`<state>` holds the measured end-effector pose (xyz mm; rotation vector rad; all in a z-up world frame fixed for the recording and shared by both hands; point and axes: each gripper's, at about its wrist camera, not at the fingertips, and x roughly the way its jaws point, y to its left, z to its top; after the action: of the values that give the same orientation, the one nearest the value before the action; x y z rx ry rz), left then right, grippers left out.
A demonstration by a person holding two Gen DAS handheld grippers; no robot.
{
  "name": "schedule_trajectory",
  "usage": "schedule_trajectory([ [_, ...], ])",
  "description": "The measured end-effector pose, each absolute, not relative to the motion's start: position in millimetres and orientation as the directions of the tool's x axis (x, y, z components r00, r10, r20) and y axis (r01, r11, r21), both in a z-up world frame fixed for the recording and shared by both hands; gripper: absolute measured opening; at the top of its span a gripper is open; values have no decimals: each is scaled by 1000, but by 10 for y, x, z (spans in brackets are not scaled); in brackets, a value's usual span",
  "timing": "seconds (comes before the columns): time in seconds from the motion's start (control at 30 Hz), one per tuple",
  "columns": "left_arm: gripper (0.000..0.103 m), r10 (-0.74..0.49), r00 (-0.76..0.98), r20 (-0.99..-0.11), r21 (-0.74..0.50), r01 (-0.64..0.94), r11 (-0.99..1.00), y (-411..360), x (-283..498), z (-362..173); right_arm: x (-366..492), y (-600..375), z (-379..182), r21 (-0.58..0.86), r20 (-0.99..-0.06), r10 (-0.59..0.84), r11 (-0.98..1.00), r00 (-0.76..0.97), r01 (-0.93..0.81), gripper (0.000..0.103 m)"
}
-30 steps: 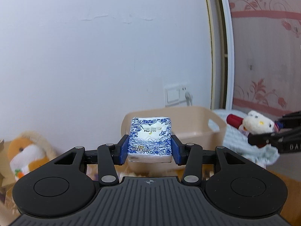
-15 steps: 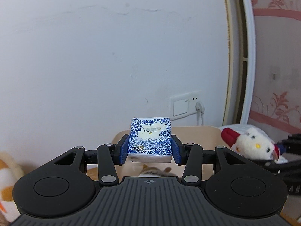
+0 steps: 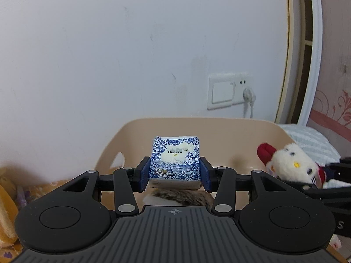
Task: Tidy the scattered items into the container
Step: 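Carry the tissue pack and plush over the beige container and open both tools, then move both open tools back toward the remaining items on the table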
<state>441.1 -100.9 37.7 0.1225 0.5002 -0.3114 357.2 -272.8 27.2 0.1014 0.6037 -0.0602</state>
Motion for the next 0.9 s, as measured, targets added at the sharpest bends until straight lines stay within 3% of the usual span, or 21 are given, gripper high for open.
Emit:
schedule_trajectory([
  [0.23, 50, -229, 828, -513, 65, 303, 951, -1040, 4410, 233, 3699, -2676, 212, 50, -592, -44, 995, 805, 91, 40],
  [0.27, 54, -224, 825, -518, 63, 298, 952, -1035, 4417, 229, 3721, -2670, 199, 46, -597, -45, 995, 801, 90, 40],
  [0.3, 66, -218, 823, -525, 64, 293, 954, -1027, 4423, 222, 3733, -2661, 190, 42, -602, -45, 995, 797, 88, 41],
  [0.33, 76, -213, 823, -527, 66, 290, 955, -1020, 4422, 232, 3746, -2657, 183, 39, -607, -43, 996, 793, 85, 50],
  [0.37, 78, -212, 826, -521, 69, 289, 955, -1010, 4407, 241, 3758, -2657, 179, 36, -611, -44, 996, 791, 83, 54],
  [0.57, 84, -236, 845, -480, 42, 291, 956, -875, 4259, 346, 3673, -2646, 221, -5, -581, -72, 996, 811, 85, 75],
  [0.77, 86, -261, 854, -450, -26, 279, 960, -527, 3990, 454, 3420, -2738, 395, 46, -541, -53, 995, 840, 93, 78],
  [0.9, 87, -239, 857, -457, 11, 274, 962, -286, 3740, 421, 3159, -2751, 459, 47, -513, -45, 996, 857, 81, 79],
])
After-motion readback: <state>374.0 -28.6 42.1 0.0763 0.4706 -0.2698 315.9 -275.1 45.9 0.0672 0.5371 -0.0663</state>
